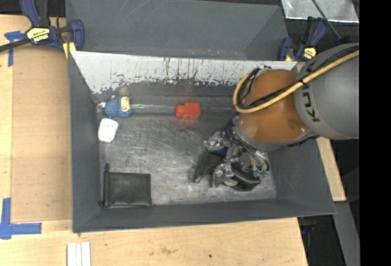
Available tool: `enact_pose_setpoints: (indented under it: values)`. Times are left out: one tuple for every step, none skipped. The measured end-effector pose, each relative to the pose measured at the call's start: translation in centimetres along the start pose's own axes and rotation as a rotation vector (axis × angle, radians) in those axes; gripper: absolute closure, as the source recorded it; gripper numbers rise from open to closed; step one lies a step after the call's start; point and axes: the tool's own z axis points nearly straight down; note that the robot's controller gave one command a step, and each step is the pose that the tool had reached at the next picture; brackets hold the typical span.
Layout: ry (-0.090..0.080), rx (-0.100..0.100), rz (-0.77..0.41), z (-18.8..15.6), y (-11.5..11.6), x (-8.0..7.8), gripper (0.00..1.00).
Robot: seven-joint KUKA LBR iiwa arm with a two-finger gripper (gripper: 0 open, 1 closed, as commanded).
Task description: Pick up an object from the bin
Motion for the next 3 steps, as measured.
enact_pose_setpoints:
  values:
    - [0.024, -0.005, -0.228, -0.1, -5.4, 2.3, 1.0]
    - [0.017, -0.005, -0.718, -7.5, -4.2, 2.9, 1.0]
    - [0.017, -0.001, -0.74, -1.1, 1.1, -1.9, 1.0]
